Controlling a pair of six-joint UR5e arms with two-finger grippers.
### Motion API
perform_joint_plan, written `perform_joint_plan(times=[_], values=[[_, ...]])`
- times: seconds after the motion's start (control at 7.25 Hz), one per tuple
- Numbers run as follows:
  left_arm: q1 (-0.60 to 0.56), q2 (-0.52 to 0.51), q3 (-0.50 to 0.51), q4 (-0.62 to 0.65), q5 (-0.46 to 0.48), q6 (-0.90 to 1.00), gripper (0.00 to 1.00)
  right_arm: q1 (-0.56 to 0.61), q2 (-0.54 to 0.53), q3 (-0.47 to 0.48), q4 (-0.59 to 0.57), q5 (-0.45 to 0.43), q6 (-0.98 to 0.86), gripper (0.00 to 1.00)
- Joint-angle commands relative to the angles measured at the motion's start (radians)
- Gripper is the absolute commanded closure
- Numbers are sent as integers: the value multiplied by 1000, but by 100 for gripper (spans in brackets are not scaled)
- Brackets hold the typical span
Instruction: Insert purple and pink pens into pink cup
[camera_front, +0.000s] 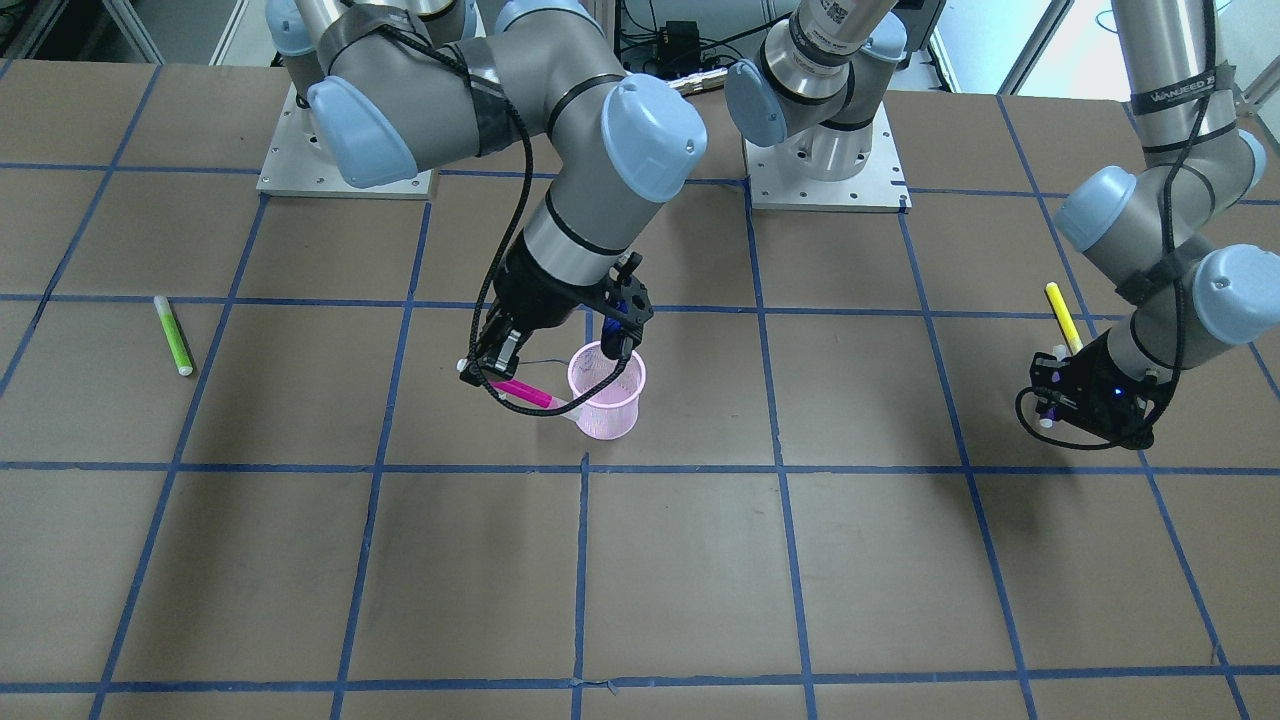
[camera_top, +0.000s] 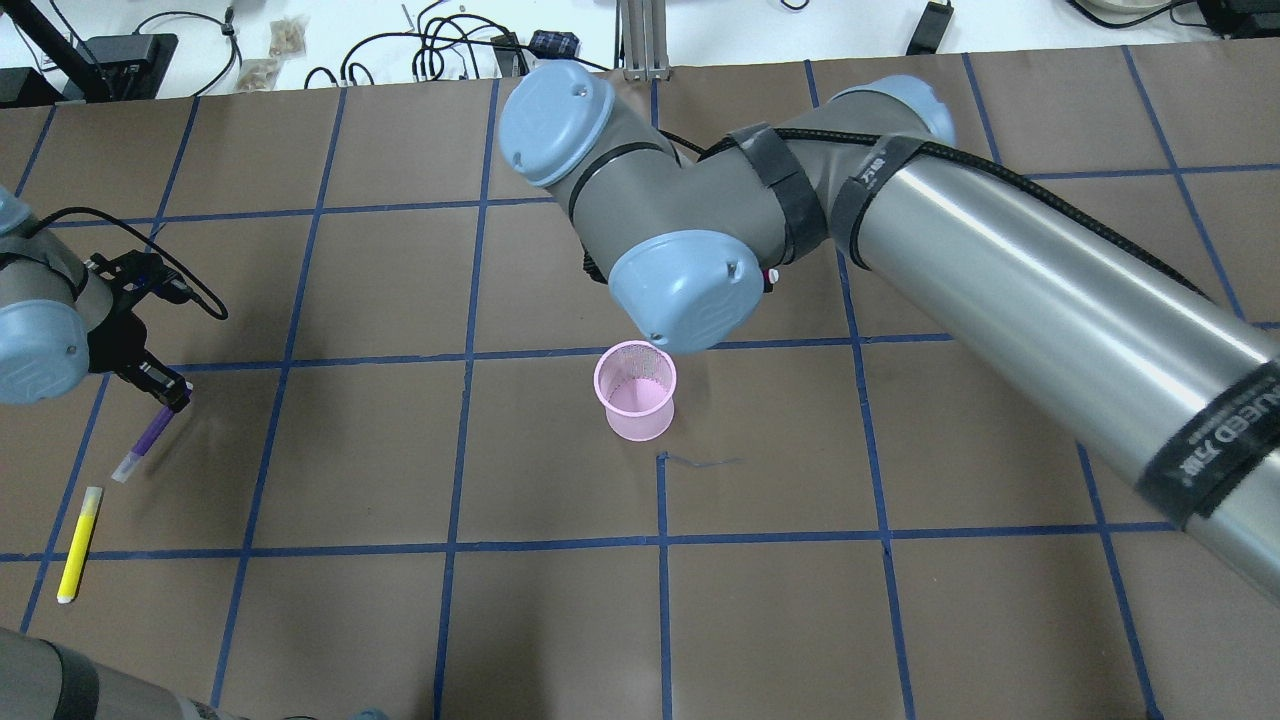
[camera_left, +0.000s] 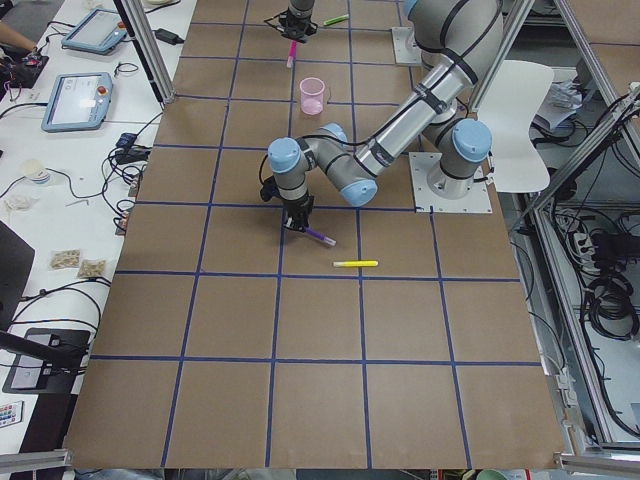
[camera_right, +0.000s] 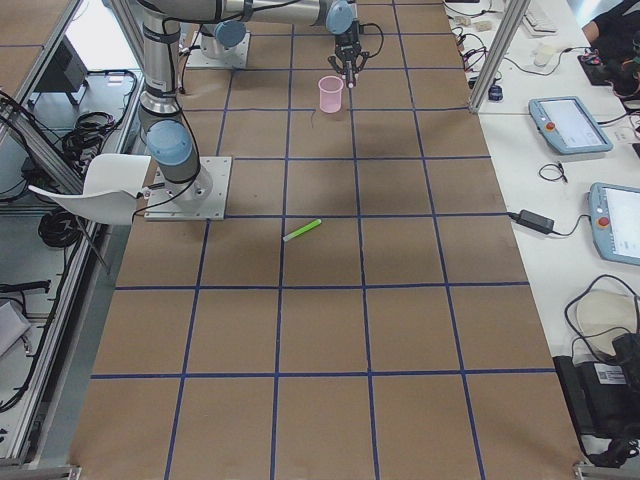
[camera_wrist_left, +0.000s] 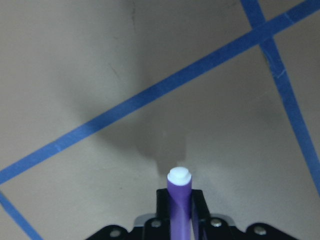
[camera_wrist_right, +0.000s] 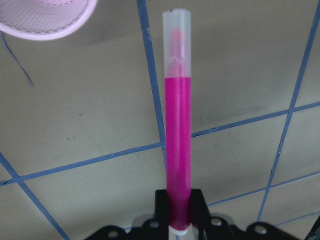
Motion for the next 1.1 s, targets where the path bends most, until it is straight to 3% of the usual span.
perform_joint_plan(times=[0.0,0.41,0.97], values=[[-3,33,5,-30,-42,9,100,56,8,1,62,-41,16,100],[-3,64,5,-108,-114,9,100,125,60,0,95,-80,88,100],[-3,72,-5,-113,-131,11,100,181,65,4,158,-81,113,100]])
